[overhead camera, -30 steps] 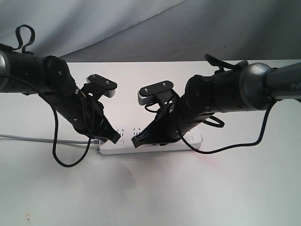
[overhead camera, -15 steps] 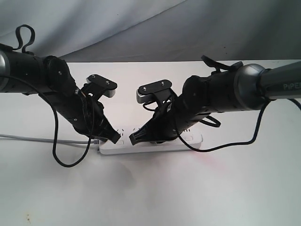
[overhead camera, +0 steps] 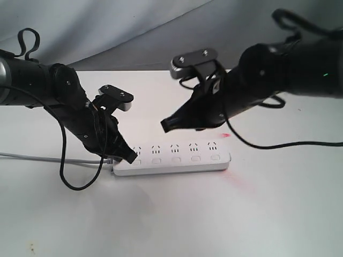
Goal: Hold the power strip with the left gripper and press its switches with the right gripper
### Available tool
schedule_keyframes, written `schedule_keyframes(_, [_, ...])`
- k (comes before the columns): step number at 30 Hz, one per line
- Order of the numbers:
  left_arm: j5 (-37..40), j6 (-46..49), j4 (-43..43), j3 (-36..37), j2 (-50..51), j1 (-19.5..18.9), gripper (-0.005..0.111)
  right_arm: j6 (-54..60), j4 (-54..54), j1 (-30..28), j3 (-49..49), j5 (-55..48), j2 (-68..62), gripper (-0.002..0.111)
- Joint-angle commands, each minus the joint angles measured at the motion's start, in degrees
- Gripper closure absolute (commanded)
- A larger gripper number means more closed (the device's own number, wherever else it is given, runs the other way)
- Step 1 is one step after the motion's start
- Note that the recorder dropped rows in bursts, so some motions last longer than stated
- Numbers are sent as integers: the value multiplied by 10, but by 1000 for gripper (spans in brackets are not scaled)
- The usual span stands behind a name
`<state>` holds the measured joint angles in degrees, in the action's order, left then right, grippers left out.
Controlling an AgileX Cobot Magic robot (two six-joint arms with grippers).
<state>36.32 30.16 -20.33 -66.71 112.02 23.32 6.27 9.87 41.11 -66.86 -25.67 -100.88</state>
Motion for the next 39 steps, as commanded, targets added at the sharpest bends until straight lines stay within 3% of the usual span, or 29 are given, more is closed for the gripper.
schedule_keyframes(1, [13,-6,-6,-1,-2,3,107,-76,-74,-6,26,-27,89,108])
schedule_keyframes(10, [-6,-17,-40,21,-119,3,107,-198,-166,-6,146,-45,280,108])
schedule_keyframes(21, [-79,-52,-66,178,-390,1,107,-274,-167,-6,258,-143,544,108])
schedule_keyframes(29, [-82,-98,-66,271,-567,1,107,-338,-167,-6,346,-218,766,108])
schedule_keyframes(39, [-109,-160,-64,404,-793,1,107,-350,-167,-6,354,-350,1009,108])
